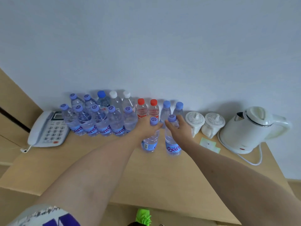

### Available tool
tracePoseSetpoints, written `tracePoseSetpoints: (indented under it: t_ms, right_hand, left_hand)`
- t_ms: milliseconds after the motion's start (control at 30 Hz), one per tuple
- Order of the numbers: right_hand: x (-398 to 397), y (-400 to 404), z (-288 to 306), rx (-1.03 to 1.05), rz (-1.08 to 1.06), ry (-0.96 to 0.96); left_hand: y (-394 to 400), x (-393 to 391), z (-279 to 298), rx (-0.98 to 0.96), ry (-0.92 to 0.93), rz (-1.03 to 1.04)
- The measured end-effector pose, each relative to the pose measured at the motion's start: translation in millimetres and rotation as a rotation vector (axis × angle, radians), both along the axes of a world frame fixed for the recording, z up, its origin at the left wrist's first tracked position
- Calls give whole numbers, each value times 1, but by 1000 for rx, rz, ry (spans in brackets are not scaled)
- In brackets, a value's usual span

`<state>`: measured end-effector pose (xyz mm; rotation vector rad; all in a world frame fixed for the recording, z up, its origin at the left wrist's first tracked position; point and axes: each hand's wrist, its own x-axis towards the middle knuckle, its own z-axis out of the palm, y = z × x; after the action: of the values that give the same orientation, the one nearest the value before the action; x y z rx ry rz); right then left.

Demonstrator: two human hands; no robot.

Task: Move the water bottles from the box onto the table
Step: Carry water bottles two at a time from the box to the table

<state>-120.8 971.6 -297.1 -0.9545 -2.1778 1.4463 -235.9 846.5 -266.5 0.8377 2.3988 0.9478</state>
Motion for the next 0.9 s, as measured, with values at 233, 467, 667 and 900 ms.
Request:
tracePoseSetpoints:
  t_ms: [233,467,667,900]
  right_hand:
    - [-25,3,5,107,-54,-69]
    - [-41,1,8,79,-67,-80]
    - [-53,4,16,159,-32,-109]
    - [-61,0,14,148,-79,-100]
  left_hand:
    - [0,-25,19,-144,-2,-202]
    - [3,-47,42,-367,201,-423]
    - [-1,-63,35,-253,303,-290]
    - [7,-69,27,-222,317,-301]
